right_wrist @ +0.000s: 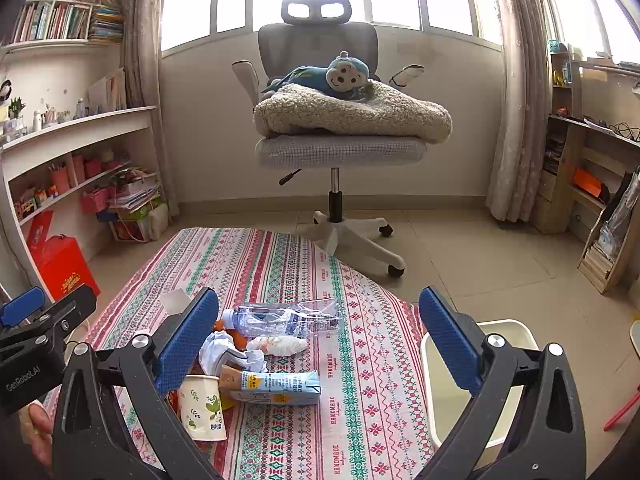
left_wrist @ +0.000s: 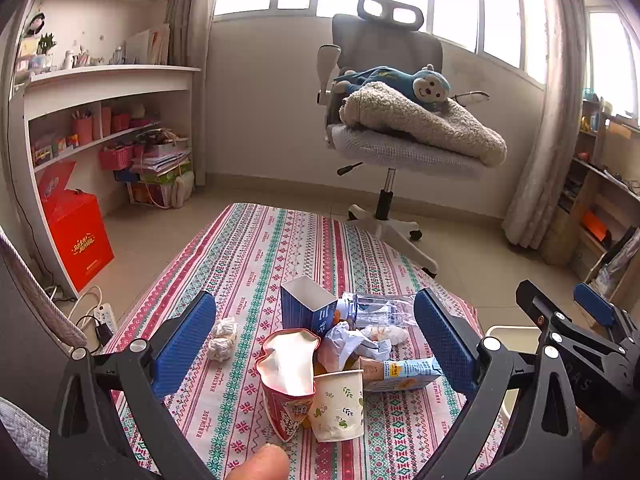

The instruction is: Collect trash

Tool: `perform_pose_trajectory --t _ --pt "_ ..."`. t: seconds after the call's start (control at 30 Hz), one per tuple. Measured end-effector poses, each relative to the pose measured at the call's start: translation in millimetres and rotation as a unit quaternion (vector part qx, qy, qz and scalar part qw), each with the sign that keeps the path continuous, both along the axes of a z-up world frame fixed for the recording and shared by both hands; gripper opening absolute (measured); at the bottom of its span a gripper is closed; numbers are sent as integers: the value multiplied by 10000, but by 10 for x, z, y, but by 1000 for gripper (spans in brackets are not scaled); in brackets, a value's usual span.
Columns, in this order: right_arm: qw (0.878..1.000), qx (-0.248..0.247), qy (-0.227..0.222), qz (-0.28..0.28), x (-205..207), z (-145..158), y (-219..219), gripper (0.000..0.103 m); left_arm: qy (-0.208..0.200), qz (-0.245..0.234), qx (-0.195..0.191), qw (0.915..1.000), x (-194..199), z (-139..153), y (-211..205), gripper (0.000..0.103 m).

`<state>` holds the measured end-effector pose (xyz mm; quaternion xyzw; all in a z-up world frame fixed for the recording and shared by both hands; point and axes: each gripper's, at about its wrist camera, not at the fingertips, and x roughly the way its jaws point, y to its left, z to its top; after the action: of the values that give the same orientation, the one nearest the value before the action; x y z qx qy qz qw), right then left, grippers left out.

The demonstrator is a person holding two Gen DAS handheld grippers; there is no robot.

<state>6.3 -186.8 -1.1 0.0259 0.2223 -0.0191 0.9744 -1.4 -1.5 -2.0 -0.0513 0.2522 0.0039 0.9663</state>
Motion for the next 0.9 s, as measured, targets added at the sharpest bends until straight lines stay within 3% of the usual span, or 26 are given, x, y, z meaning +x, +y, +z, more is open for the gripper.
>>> perform_pose_trajectory --t 0.9 --pt "10000 -47 -21 14 -4 -24 34 96 67 -33 -20 10000 9 -27 6 96"
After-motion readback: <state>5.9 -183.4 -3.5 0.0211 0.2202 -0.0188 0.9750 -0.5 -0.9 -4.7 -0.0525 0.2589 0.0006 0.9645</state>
